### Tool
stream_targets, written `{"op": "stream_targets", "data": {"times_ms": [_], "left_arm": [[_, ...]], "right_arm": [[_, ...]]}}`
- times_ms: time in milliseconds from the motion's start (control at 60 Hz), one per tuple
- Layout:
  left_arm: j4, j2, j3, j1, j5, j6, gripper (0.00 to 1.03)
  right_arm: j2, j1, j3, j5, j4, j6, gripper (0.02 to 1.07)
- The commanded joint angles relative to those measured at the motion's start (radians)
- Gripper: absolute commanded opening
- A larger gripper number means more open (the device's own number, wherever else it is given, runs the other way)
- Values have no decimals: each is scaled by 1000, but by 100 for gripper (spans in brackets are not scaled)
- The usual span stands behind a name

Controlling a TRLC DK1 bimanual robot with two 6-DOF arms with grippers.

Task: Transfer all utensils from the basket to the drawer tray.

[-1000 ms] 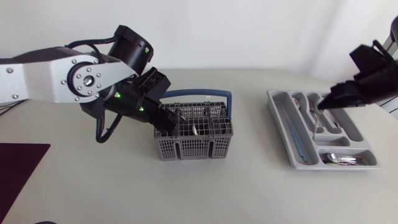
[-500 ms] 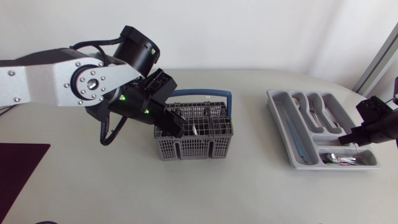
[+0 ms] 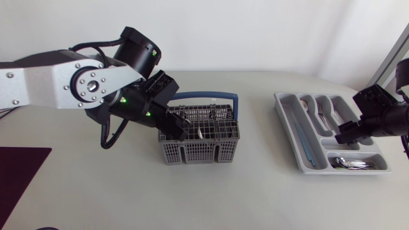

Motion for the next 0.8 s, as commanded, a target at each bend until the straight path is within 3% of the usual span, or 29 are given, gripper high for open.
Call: {"op": "stream_targets", "data": {"times_ms": [0,233,417,783], "left_arm": [[3,-20,-32,9,4,21,47],[8,-31,-61,16,5,33,47],[15,-44,-85,28,5,41,47],[17,-54,-104,52,18,54,47]], "right_arm": [[-43,126,37,4,-61,85,78],[0,554,184,26,-193,357,77],[102,766,296,0,-221,566,77],[346,872,446,-143,-248,840,76]]}}
